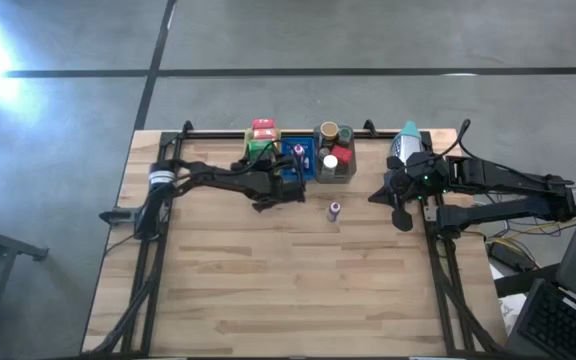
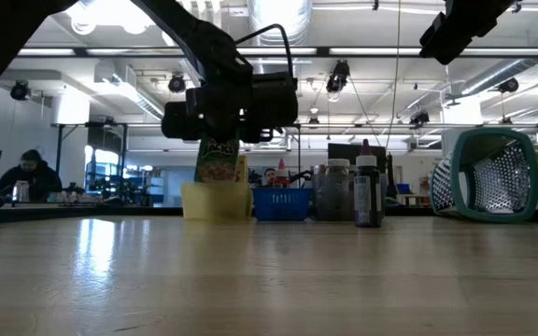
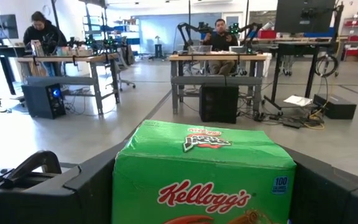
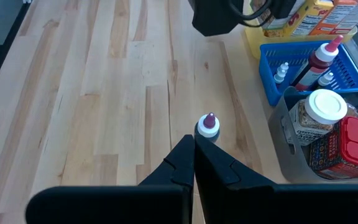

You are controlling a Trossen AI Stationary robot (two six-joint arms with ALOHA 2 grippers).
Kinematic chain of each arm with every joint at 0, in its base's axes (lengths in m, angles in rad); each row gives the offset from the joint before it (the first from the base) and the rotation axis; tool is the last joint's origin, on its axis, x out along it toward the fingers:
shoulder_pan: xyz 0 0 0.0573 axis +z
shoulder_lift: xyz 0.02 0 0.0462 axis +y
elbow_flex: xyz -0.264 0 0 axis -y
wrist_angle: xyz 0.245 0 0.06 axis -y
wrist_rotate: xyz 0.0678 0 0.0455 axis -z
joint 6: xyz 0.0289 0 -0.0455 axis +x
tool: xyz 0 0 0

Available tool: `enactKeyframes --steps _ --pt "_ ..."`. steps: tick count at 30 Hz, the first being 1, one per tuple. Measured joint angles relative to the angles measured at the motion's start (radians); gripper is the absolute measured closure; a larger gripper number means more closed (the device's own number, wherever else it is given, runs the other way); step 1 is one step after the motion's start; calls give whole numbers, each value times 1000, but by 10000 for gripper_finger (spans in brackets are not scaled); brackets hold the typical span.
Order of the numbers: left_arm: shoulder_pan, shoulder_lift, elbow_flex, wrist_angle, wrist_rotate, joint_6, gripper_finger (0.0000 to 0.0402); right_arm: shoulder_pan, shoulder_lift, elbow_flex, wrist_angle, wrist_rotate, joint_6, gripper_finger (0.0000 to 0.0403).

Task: Pick & Place Kitchen Items
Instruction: Put the green cereal box into the yellow bin

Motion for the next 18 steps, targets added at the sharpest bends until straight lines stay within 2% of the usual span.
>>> enactKeyframes --steps 18 --pt "-1 61 0 41 -1 1 48 0 0 0 0 0 0 394"
